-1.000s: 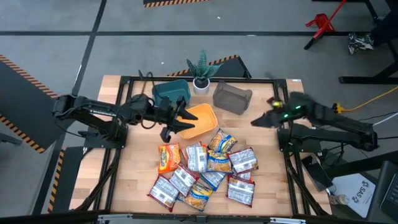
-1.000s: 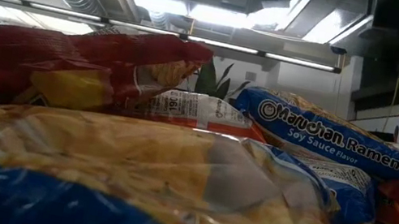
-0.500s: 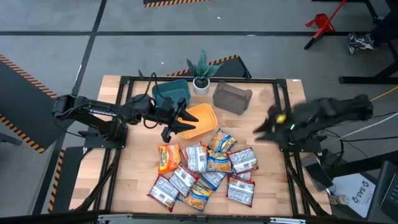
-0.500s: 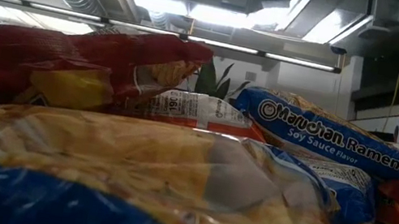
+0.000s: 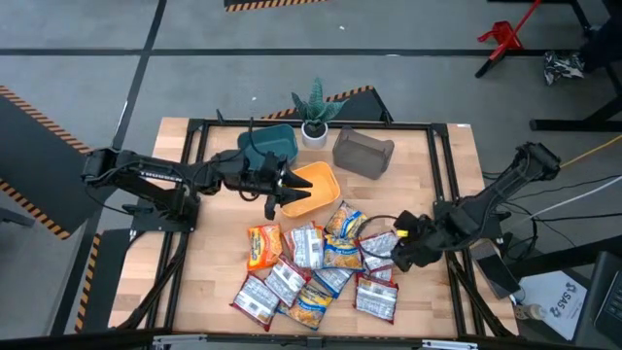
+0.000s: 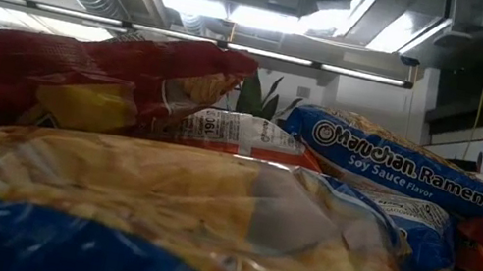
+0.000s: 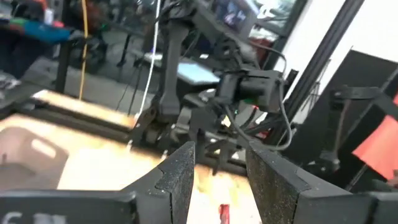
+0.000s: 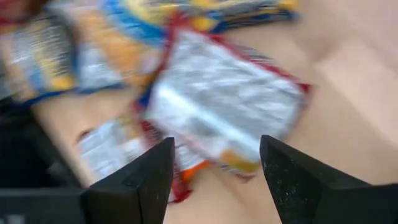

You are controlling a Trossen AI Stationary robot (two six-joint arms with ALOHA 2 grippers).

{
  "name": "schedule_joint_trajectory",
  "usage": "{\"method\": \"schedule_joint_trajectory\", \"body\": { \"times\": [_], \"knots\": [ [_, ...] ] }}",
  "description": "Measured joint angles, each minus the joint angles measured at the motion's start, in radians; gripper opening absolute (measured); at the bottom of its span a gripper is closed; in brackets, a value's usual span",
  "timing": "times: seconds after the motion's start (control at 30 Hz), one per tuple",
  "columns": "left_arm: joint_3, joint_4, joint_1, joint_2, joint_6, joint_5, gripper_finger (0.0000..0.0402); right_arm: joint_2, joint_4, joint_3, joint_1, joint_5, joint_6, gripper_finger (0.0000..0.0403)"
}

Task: Sort Maruchan noodles
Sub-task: Put the red noodle pack into the black bin

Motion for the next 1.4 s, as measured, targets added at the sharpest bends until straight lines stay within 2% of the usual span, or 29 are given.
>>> {"method": "schedule_joint_trajectory", "body": {
  "times": [0.1,0.2,0.3,0.43,0.57,0.7,0.87,0.97,1.4],
  "knots": [
    [0.000,-0.024,-0.004,0.000,-0.016,0.006,0.0138,0.005,-0.099,-0.010,0.036,0.075,0.159,0.0221],
    [0.000,-0.045,-0.014,0.000,-0.012,0.004,0.0138,-0.008,-0.131,-0.068,0.076,0.096,0.325,0.0224],
    [0.000,-0.046,-0.015,0.000,-0.009,0.005,0.0138,-0.037,-0.022,-0.171,0.113,0.094,0.451,0.0244],
    [0.000,-0.046,-0.014,0.000,0.009,0.003,0.0138,-0.067,0.245,-0.328,0.144,0.104,0.525,0.0298],
    [0.000,-0.046,-0.014,0.000,0.009,0.000,0.0138,-0.067,0.435,-0.435,0.145,0.140,0.533,0.0352],
    [0.000,-0.046,-0.013,0.000,0.008,-0.005,0.0138,-0.068,0.518,-0.483,0.145,0.189,0.501,0.0378],
    [0.000,-0.046,-0.014,0.000,0.009,-0.005,0.0138,-0.066,0.648,-0.517,0.145,0.208,0.424,0.0383],
    [0.000,-0.046,-0.014,0.000,0.009,-0.027,0.0138,-0.066,0.717,-0.516,0.144,0.255,0.358,0.0383],
    [0.000,-0.046,-0.013,0.000,0.017,-0.056,0.0138,-0.029,0.789,-0.540,0.144,0.326,0.320,0.0383]
  ]
}}
